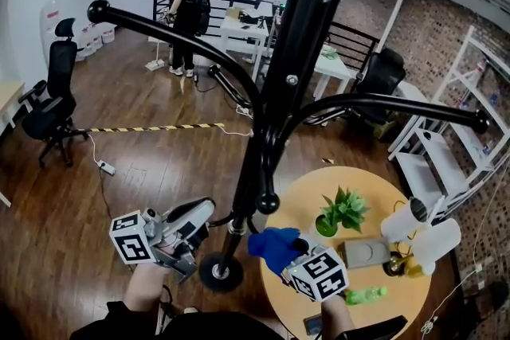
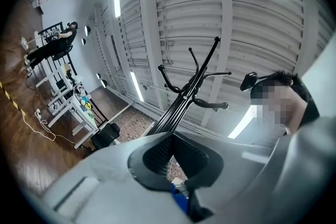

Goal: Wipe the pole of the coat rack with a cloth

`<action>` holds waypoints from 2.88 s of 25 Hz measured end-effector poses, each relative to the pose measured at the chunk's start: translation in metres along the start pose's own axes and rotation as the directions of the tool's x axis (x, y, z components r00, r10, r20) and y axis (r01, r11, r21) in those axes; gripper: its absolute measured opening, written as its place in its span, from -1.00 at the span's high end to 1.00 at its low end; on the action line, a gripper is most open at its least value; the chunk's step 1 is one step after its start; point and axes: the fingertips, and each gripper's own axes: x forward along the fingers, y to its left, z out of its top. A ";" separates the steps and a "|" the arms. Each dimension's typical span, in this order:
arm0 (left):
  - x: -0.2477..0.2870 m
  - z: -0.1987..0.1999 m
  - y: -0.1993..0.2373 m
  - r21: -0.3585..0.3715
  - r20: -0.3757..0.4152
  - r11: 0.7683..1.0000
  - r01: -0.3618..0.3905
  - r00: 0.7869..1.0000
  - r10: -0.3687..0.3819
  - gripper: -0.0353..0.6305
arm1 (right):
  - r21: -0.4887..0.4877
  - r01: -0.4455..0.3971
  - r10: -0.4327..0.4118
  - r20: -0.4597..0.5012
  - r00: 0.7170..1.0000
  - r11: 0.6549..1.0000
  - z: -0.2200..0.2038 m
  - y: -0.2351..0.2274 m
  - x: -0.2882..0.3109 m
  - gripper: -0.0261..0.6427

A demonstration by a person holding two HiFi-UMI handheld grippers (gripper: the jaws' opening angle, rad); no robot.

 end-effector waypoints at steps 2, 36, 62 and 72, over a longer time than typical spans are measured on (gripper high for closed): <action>0.004 -0.002 0.003 -0.005 -0.006 1.000 0.005 1.000 -0.005 0.88 | 0.013 -0.007 0.007 0.003 1.000 1.000 -0.003 0.000 -0.010 0.86; -0.032 0.026 -0.017 0.097 0.074 0.994 -0.054 0.996 0.047 0.88 | -0.024 0.026 0.005 0.820 0.572 0.999 0.270 -0.011 -0.114 0.86; 0.006 0.015 -0.035 0.090 -0.006 0.993 0.083 0.997 -0.082 0.88 | 0.095 0.187 -0.126 0.979 0.159 0.978 0.306 -0.031 -0.322 0.85; -0.035 0.028 -0.035 0.108 0.062 0.994 -0.020 0.998 0.014 0.88 | 0.044 0.137 -0.081 0.956 0.281 0.990 0.316 -0.025 -0.238 0.85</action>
